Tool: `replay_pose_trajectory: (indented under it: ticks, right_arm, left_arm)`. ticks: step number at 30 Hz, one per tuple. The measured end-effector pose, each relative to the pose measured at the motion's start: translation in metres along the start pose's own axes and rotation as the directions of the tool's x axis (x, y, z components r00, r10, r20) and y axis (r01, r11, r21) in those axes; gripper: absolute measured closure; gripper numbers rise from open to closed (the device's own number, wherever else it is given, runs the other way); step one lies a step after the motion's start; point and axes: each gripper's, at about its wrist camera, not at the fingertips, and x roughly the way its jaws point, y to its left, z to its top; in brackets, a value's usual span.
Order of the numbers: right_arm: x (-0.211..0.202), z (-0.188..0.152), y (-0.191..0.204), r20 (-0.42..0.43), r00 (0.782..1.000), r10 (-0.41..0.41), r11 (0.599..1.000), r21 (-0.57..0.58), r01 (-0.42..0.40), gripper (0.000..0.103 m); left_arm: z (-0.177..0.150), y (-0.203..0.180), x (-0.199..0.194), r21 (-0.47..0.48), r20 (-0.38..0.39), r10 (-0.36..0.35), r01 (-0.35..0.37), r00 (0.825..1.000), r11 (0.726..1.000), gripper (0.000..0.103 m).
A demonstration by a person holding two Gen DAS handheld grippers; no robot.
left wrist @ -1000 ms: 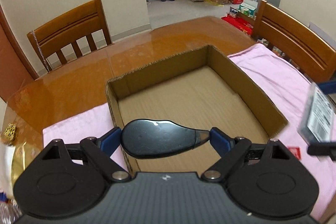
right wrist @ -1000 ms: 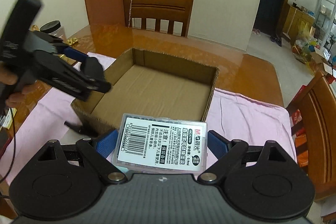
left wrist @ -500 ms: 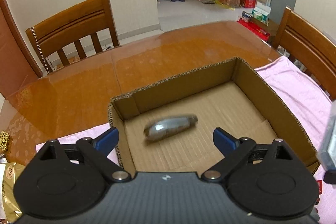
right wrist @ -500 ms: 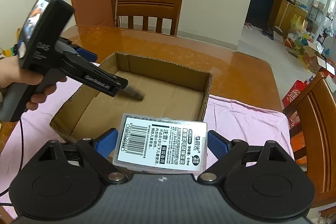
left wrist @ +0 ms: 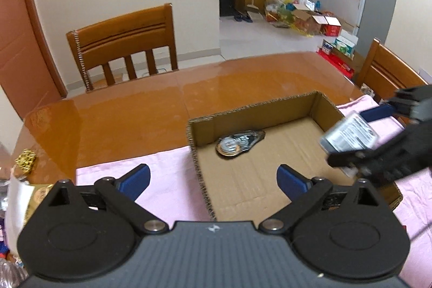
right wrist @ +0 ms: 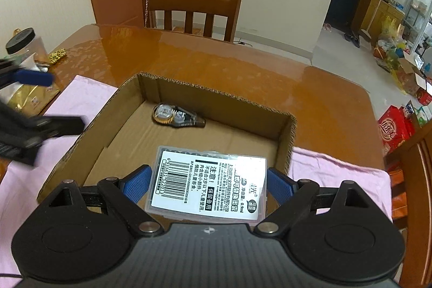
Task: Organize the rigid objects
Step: 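Carry the dispenser into the box and open the left tool while the right tool drops the card there, then withdraw both tools from the box back toward the remaining objects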
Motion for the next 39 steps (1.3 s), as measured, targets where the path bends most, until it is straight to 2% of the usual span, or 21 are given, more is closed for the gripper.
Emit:
replay_pose_trajectory:
  ticks: [2,5,10,23,31,39]
  right_arm:
    - [0.008,0.007,0.002,0.004,1.0,-0.009,1.0,-0.002,0.009,0.009]
    - [0.018,0.017,0.007,0.006,0.999,-0.036,0.999,-0.014,0.036,0.0]
    - [0.012,0.022,0.011,0.029,0.998,-0.051,0.998,-0.035,0.052,0.0]
    - [-0.039,-0.007,0.016,0.069,0.997,-0.046,0.999,-0.02,0.048,0.0]
    - [-0.085,-0.054,0.027,0.112,0.993,-0.042,0.999,-0.003,0.043,0.0]
    - [-0.128,-0.141,0.044,0.145,0.989,-0.039,0.999,0.036,0.034,0.0]
  left_arm:
    - [-0.002,0.003,-0.005,-0.004,0.014,0.022,-0.022,1.0,1.0,0.001]
    - [-0.004,0.008,-0.008,-0.016,0.018,0.031,-0.03,0.999,0.999,0.001]
    - [-0.006,0.006,-0.011,-0.017,0.015,0.04,-0.04,0.999,0.999,0.001]
    - [-0.02,-0.022,-0.046,0.004,0.037,0.052,-0.052,0.998,0.999,0.001]
    - [-0.059,-0.044,-0.084,-0.033,0.053,0.084,-0.082,0.995,0.996,0.001]
    - [-0.133,-0.07,-0.113,-0.108,-0.007,0.092,-0.092,0.996,0.99,0.001]
